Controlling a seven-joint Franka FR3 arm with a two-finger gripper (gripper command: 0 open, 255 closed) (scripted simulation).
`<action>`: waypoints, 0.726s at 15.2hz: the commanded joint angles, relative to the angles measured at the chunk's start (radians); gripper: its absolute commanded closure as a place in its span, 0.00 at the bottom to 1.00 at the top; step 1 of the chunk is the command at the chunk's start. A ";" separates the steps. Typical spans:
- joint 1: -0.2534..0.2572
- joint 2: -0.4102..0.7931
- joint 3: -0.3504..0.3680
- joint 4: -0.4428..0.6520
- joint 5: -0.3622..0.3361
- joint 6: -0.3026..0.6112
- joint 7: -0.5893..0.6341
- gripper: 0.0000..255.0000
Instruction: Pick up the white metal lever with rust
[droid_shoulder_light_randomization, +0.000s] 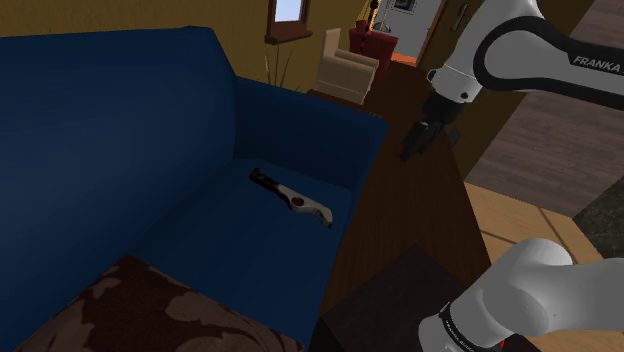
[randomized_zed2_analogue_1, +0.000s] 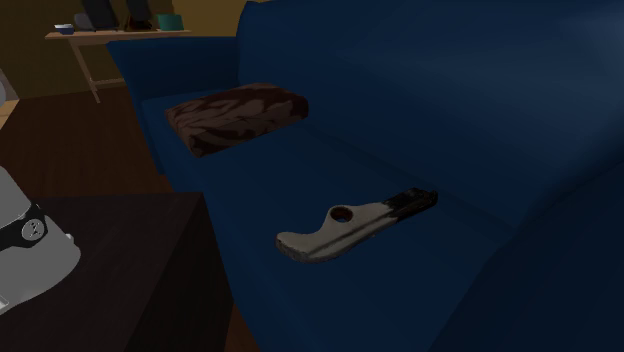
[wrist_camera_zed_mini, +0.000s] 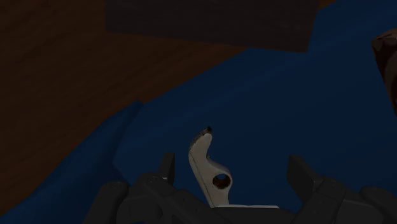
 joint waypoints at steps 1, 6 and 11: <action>0.000 0.000 0.000 0.000 0.000 0.000 0.000 0.00; 0.013 0.178 0.011 0.024 0.015 0.134 0.003 0.00; 0.025 0.370 0.022 0.081 0.029 0.248 0.005 0.00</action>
